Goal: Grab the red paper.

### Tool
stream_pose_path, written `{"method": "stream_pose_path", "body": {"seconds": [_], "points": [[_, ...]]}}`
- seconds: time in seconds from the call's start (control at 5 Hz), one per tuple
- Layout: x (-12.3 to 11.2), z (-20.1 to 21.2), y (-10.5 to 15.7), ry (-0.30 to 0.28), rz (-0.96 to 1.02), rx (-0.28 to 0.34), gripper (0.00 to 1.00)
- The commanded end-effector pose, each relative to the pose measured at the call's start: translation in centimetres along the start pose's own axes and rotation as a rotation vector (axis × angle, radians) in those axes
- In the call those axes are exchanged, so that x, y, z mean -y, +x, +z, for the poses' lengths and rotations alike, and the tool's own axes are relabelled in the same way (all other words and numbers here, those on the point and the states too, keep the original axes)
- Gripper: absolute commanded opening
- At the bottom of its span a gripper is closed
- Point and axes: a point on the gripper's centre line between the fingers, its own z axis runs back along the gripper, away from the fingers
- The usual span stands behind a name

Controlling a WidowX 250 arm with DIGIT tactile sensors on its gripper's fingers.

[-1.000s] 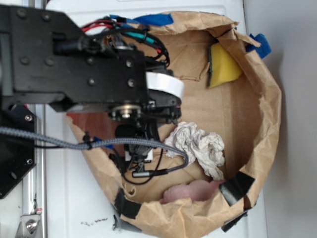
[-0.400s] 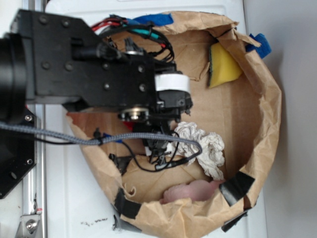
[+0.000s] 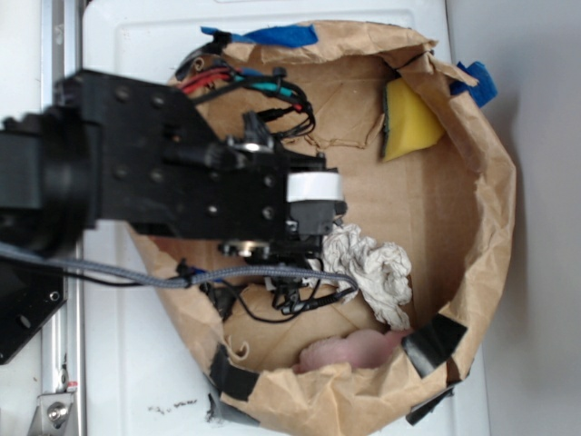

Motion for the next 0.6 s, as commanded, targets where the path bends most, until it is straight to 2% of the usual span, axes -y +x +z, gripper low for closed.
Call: {"method": "stream_pose_path", "body": {"seconds": [0.0,0.2,0.4], "points": [[-0.05,-0.18,0.38,0.014,0.0,0.017,1.0],[-0.17,-0.15,0.27,0.01,0.008,0.015,0.0],[-0.31,0.0,0.25,0.008,0.015,0.02,0.0]]}}
